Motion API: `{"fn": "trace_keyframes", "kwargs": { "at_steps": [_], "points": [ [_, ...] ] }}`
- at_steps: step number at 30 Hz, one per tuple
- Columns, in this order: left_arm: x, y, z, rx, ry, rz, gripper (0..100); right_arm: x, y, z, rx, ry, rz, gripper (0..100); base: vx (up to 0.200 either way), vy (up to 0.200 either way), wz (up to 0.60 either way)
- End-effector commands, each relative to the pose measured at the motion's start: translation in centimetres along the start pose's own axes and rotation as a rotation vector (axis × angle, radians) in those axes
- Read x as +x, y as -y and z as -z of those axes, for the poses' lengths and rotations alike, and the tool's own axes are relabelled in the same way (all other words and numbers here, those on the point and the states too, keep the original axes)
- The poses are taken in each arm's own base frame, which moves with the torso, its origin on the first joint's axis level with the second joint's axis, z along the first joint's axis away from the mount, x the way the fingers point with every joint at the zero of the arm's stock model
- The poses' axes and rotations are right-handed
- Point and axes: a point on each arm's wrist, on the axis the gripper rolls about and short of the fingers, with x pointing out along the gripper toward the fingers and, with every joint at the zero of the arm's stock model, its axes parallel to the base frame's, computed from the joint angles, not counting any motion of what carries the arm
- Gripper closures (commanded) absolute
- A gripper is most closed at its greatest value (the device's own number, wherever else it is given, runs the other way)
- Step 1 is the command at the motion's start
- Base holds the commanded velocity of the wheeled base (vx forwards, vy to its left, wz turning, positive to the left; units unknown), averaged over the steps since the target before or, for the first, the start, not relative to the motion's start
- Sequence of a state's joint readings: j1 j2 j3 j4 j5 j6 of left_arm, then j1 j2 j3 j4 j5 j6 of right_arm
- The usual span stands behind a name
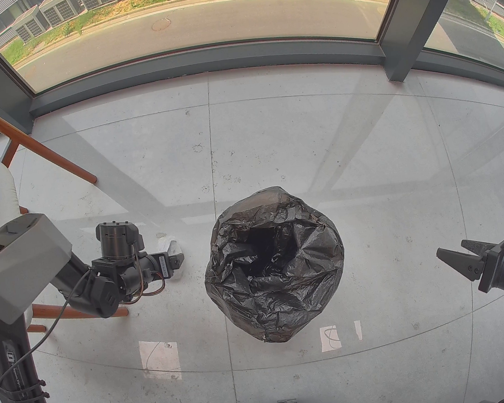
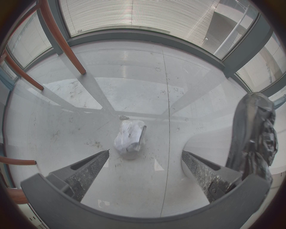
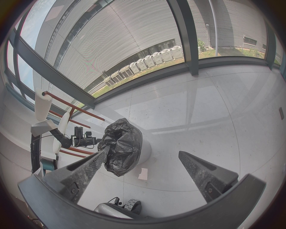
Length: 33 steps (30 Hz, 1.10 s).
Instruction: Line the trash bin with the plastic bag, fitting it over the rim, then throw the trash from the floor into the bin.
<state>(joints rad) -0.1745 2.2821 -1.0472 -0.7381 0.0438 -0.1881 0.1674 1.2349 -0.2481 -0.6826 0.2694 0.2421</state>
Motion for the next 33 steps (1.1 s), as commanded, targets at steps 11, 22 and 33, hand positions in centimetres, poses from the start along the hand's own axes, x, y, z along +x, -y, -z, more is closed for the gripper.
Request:
{"fn": "trace_keyframes", "kwargs": {
  "at_steps": [11, 22, 33],
  "points": [
    [8.4, -2.7, 2.6, 0.054, 0.014, -0.062, 0, -0.4, 0.0, 0.1, -0.002, 0.012, 0.008, 0, 0.000, 0.000, 0.00],
    [10.4, -2.9, 4.3, 0.082, 0.014, -0.060, 100, -0.5, 0.2, 0.0, 0.005, 0.017, 0.023, 0, 0.000, 0.000, 0.00],
    [2.5, -1.6, -2.6, 0.076, 0.118, -0.035, 100, -1.3, 0.1, 0.5, 0.005, 0.027, 0.025, 0, 0.000, 0.000, 0.00]
  ]
}}
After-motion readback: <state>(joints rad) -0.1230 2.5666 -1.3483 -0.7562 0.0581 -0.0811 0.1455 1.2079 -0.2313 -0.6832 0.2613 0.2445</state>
